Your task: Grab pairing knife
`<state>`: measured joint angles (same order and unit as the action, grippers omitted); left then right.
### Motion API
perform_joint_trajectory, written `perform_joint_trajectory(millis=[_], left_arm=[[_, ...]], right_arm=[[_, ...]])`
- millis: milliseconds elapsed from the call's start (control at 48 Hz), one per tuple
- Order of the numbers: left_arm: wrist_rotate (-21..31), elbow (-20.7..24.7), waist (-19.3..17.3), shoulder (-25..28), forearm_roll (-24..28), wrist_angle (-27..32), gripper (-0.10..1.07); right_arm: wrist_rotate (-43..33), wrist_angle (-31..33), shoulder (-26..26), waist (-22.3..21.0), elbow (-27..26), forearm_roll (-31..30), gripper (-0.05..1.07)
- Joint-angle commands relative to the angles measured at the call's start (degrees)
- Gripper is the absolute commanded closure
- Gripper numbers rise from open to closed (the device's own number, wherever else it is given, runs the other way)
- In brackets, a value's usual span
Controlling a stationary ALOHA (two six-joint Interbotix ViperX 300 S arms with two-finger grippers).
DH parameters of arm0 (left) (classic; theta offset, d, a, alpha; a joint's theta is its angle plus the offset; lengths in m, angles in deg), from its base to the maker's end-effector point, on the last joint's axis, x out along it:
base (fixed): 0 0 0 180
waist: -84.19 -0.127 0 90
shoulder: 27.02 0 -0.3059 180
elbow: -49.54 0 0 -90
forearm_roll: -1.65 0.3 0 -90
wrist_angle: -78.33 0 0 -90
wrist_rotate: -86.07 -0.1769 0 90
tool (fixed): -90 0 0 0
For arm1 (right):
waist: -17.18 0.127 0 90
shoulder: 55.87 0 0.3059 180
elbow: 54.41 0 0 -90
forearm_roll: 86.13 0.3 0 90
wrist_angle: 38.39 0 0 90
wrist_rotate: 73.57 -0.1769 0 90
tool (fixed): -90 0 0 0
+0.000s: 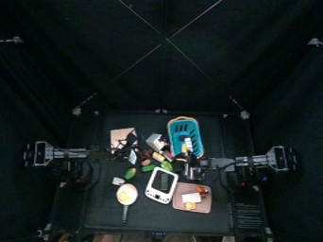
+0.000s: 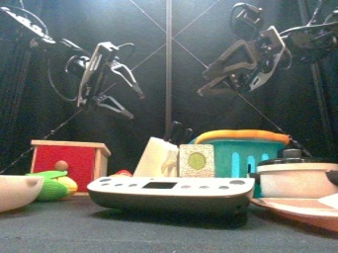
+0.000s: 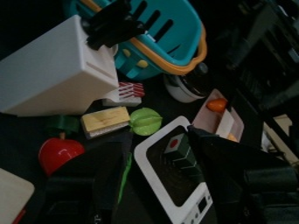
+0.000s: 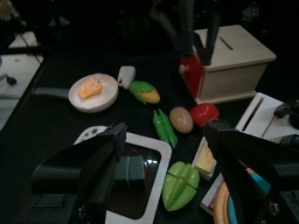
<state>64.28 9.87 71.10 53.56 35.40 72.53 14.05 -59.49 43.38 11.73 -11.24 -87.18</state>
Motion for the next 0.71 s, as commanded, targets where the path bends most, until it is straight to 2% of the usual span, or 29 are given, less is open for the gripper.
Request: perform_joint_trajectory(millis=[0, 104, 250, 458, 583, 688], left_arm=[[-0.97, -1.85, -2.90, -2.46, 5.10, -5.54, 0.09], [-3.43, -3.78, -6.77, -4.48, 11.07, -9.23, 0.09], [-8.00, -4.66, -10.28, -5.54, 16.08, -12.39, 0.09], [-15.29, -4.39, -13.89, -5.27, 16.08, -13.01, 0.09], [-22.15, -3.78, -16.70, -5.36, 15.91, -13.62, 0.09], [-25.93, -3.34, -18.02, -5.19, 13.10, -15.29, 0.09]], right_arm=[[0.00, -0.70, 0.18, -2.02, -1.85, 3.87, 0.02], [0.00, 0.53, 0.00, -4.04, -2.81, 10.55, 0.02], [0.09, 5.62, 0.26, -4.92, -5.36, 17.75, 0.02], [0.00, 11.34, 0.00, -8.17, -8.70, 22.15, 0.02], [-0.09, 16.17, 0.00, -11.25, -11.43, 25.22, 0.02], [-0.09, 21.09, 0.00, -13.71, -13.45, 28.56, 0.02]])
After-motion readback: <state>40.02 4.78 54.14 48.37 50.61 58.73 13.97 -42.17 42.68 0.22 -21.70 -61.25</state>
